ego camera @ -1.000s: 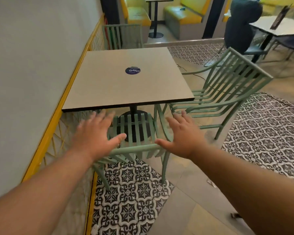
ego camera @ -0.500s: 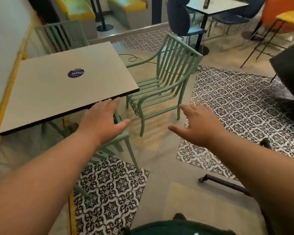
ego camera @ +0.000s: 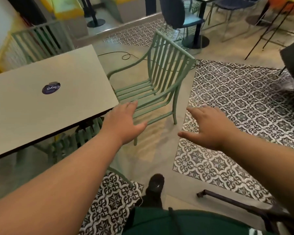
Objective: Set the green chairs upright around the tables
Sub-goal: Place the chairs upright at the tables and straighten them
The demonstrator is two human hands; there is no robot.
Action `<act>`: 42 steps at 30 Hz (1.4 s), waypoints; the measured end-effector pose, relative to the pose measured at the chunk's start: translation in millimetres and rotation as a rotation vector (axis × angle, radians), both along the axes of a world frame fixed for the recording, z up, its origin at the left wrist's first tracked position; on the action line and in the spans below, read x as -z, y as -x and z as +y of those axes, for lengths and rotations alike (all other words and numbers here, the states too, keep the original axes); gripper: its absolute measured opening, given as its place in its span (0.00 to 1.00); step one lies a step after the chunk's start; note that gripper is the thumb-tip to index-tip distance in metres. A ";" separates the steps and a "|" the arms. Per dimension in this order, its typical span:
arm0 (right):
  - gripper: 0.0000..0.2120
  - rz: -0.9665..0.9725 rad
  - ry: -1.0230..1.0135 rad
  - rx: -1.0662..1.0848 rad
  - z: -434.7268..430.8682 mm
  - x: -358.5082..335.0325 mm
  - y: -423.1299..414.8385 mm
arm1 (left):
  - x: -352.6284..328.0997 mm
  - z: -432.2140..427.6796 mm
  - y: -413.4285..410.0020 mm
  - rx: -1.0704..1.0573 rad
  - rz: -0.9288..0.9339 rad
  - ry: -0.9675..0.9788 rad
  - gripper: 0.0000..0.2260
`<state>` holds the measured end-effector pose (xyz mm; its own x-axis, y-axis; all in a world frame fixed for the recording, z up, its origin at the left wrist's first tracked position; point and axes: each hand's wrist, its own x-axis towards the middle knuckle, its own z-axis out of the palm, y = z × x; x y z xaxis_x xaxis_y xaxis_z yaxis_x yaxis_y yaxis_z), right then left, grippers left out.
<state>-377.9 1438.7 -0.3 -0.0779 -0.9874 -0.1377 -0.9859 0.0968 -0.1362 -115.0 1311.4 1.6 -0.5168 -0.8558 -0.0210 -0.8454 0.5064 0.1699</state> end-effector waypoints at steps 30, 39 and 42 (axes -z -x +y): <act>0.47 0.029 -0.138 -0.481 -501.9 0.4 437.3 | 42.6 -402.2 429.0 -0.377 0.037 -0.066 0.37; 0.47 0.053 -0.127 -0.783 -655.8 8.2 455.0 | 51.2 -450.1 441.7 -0.683 0.013 -0.076 0.38; 0.49 0.097 -0.115 -0.877 -714.1 20.3 458.4 | 59.3 -483.0 447.7 -0.760 0.007 -0.079 0.38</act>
